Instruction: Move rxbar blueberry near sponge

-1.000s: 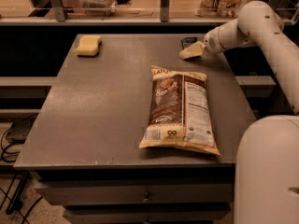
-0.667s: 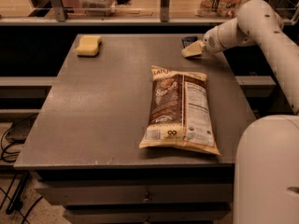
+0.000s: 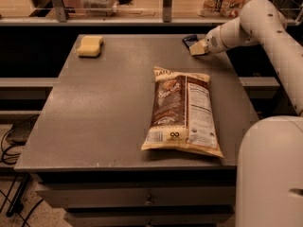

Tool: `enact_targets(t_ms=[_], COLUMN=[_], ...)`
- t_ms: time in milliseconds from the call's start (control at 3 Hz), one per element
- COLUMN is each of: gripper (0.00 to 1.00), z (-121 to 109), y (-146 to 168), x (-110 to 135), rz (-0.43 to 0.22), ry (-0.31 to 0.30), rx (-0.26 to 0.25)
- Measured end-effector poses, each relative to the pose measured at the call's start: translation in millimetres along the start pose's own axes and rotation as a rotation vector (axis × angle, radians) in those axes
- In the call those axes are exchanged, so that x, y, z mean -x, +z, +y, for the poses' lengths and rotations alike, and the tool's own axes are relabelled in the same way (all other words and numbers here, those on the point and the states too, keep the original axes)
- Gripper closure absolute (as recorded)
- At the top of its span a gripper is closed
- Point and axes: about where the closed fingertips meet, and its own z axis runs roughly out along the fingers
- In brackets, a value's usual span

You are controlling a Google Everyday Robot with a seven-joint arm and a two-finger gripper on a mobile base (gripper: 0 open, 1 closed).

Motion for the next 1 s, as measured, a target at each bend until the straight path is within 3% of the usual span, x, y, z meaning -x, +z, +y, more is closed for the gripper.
enact_targets(t_ms=[333,667,1000], gripper=[1.0,1.0,1.0], z=[6.0,54.8,132.2], y=[1.3,4.6,-9.7], x=[4.5,40.8,98.0], rz=[-0.003,-0.041,-0.13], ry=[-0.016,-0.144,-0.349], rx=[0.01,0.092,0.204])
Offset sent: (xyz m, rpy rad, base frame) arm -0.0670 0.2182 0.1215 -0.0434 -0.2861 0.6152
